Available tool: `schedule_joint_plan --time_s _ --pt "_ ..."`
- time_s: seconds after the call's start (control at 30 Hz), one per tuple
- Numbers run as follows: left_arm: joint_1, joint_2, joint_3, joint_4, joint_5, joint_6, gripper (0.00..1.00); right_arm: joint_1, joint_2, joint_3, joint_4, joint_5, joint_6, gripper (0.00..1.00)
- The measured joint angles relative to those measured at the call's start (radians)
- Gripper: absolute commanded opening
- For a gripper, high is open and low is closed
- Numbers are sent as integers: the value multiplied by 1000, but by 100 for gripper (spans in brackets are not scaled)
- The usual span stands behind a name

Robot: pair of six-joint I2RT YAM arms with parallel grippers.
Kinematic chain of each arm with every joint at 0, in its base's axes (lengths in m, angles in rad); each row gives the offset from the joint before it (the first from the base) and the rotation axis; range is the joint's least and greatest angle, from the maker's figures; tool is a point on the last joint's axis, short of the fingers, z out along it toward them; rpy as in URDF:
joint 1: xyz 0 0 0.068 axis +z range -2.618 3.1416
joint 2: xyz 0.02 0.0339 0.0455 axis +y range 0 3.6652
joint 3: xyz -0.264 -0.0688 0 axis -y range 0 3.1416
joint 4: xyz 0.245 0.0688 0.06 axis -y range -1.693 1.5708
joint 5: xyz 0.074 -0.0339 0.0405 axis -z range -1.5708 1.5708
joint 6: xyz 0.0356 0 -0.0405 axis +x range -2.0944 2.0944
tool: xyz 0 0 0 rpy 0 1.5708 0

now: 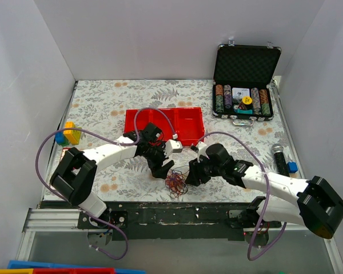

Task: Untangle the cables

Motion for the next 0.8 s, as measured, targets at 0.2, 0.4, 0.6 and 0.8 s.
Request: schedule_joint_plan --time_s 0.2,0.4,0.6,0.8 --pt "-3 45 -35 114 -23 13 54 0 25 -37 40 -18 11 34" --pt "-14 76 -37 164 -23 22 11 0 33 -53 74 -19 18 9" --pt "-18 101 -37 170 -31 24 0 -1 -16 -73 57 18 30 1" --pt "-18 76 -69 173 -92 21 0 -5 -198 -80 -46 130 45 1"
